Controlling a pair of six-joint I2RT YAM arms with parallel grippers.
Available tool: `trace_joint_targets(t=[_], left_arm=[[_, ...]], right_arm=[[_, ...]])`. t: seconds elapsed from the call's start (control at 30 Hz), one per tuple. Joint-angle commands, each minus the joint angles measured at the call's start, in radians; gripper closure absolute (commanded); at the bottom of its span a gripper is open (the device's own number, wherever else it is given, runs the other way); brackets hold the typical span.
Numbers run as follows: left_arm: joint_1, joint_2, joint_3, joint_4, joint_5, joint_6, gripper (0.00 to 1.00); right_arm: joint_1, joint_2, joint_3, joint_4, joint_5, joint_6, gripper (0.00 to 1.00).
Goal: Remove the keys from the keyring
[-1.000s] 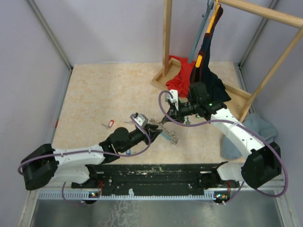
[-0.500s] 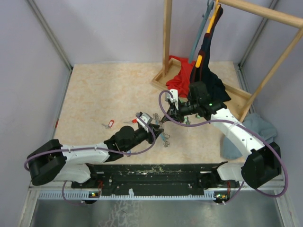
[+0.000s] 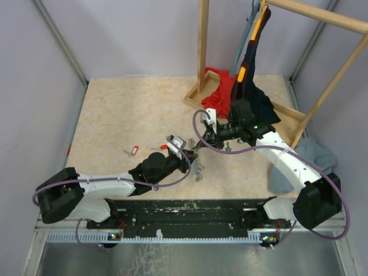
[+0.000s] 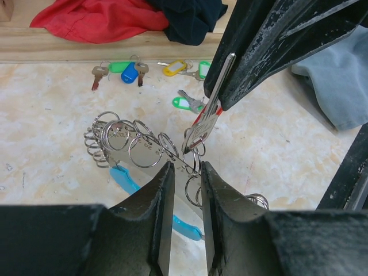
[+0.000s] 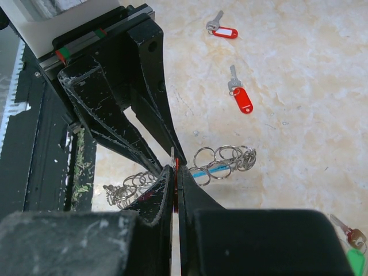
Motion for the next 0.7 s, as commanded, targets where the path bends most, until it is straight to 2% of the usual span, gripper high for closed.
trace_joint_targets(t=[0.0,0.2,0.47,0.67], left_arm=[[-0.001,0.013,0.041,0.015,-0.022,0.012,0.71],[0.000,0.016,0.030,0.038,-0.028,0.031,0.79],[0.000,0.014,0.016,0.060,0.002,0.069,0.99],[-0.001,0.003,0.002,0.083,0.038,0.093,1.00]], right_arm=[[-0.006,-0.031,0.044,0.041,-0.038,0.005,1.00],[-0.007,-0.032,0.046,0.040,-0.039,0.004,1.00],[-0.007,-0.037,0.054,0.024,-0.030,-0.006,1.00],[-0.024,-0.046,0.061,0.024,-0.004,-0.001,1.00]])
